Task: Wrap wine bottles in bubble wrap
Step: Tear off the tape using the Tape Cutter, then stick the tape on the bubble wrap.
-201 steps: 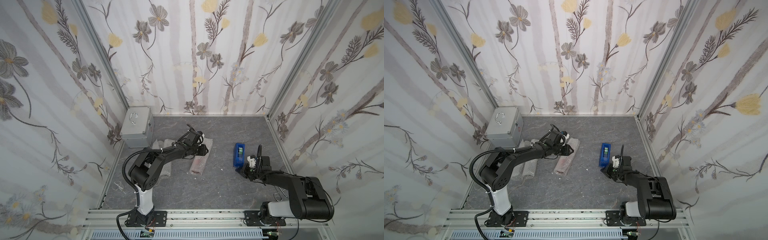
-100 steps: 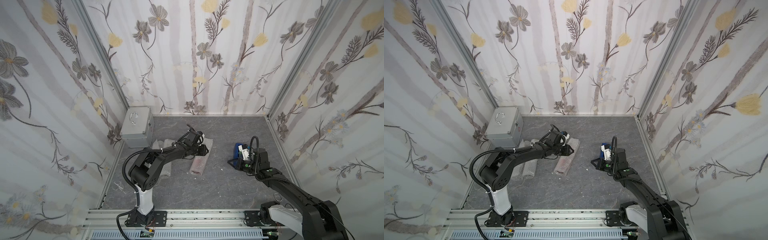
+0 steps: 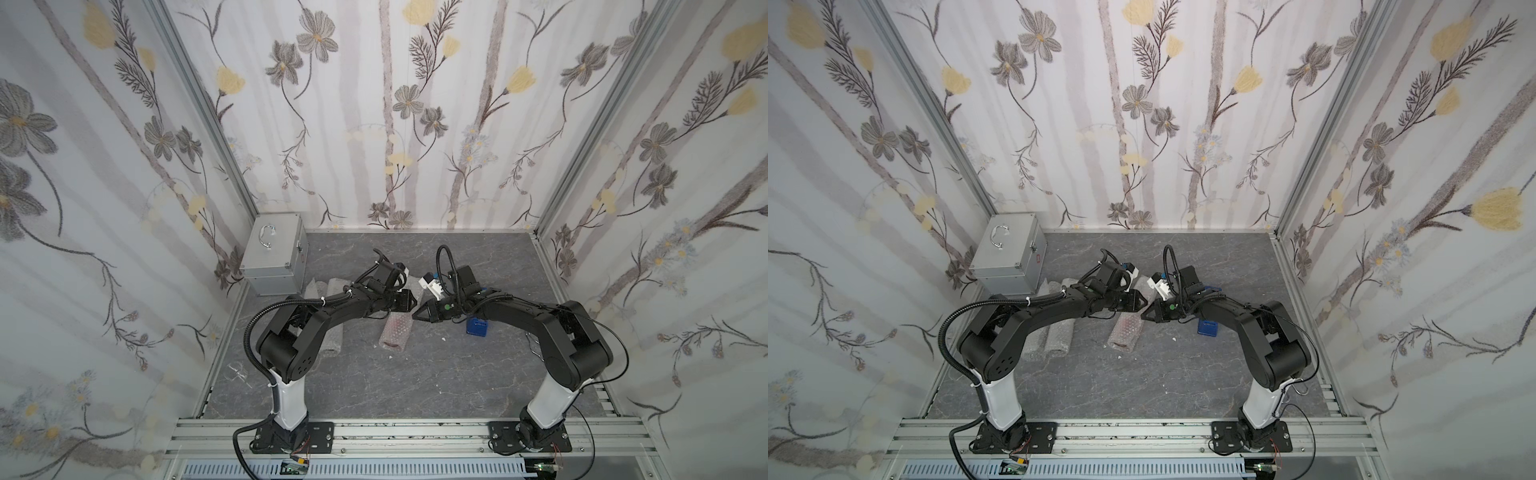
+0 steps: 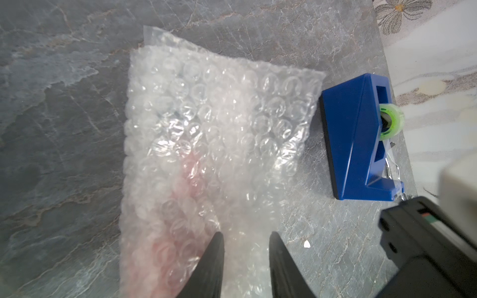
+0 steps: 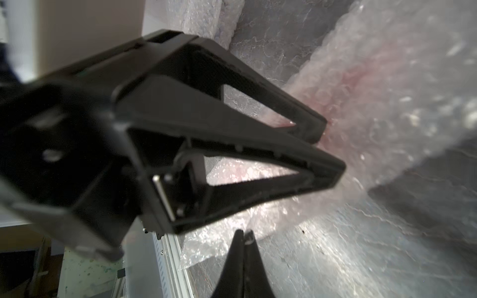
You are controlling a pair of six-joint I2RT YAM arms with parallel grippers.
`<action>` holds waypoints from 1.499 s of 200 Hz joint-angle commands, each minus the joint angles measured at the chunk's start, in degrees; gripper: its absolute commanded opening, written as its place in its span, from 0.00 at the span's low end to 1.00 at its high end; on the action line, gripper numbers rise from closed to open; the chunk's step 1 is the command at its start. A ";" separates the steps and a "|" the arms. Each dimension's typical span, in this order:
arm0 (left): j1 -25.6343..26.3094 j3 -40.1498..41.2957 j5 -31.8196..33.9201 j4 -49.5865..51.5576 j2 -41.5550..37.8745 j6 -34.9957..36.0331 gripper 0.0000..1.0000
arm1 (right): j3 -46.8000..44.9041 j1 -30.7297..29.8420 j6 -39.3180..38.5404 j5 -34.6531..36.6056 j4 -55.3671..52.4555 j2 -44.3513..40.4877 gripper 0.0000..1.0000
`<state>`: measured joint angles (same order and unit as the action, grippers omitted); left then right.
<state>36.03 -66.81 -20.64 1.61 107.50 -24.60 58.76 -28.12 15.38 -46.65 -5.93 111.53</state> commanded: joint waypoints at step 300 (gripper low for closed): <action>-4.87 2.35 5.91 11.84 -9.21 11.50 0.84 | 16.34 -0.28 -6.86 -4.00 -10.94 15.52 0.00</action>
<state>31.59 -64.95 -17.69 11.81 98.96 -16.29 74.28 -28.16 10.33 -49.63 -17.06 126.72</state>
